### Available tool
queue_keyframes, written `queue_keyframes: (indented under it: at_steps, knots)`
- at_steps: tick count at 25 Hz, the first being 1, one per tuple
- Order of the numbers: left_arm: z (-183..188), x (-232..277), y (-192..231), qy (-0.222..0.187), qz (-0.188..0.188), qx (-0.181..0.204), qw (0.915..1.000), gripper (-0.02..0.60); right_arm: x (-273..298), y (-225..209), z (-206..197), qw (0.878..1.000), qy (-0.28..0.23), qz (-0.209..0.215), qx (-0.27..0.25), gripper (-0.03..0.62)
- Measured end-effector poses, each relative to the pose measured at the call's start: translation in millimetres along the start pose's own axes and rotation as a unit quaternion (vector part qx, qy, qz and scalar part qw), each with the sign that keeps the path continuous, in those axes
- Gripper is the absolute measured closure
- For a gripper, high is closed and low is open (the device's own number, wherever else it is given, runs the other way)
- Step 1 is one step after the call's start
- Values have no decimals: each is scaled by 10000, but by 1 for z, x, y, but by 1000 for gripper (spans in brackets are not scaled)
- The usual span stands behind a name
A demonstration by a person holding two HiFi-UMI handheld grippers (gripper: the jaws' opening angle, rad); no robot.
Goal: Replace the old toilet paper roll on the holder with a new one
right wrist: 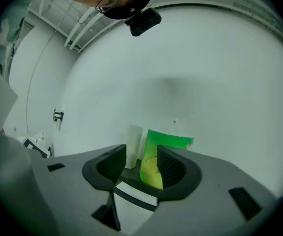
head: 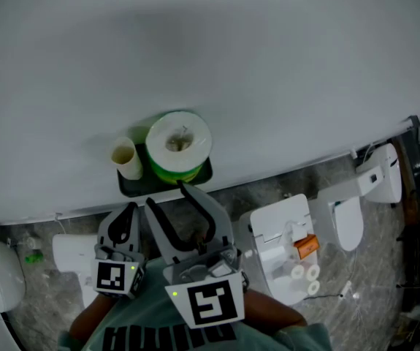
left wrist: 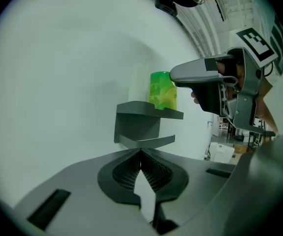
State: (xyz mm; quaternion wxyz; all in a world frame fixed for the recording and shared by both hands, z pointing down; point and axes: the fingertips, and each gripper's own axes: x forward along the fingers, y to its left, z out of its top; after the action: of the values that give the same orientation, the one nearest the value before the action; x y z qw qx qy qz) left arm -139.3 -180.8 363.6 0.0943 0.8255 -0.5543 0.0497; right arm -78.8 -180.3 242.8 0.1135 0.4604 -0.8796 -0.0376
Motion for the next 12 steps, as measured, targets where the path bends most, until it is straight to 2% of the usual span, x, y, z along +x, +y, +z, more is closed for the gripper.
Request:
queue_keyframes:
  at_steps: [4, 5, 6, 10, 12]
  knots:
    - [-2, 3, -13, 154, -65, 38, 9999, 577, -6, -13, -1, 9995, -133, -30, 271, 415]
    - [-1, 3, -16, 140, -67, 48, 9999, 577, -7, -15, -4, 9996, -98, 14, 281, 371]
    - [-1, 4, -18, 124, -65, 62, 9999, 577, -8, -16, -6, 9995, -64, 56, 288, 354]
    - [-6, 5, -25, 480, -22, 203, 9986, 577, -9, -29, -5, 9984, -245, 67, 501, 324]
    - [-5, 6, -29, 461, -14, 247, 9986, 577, -8, -37, -1, 9971, -424, 31, 636, 315]
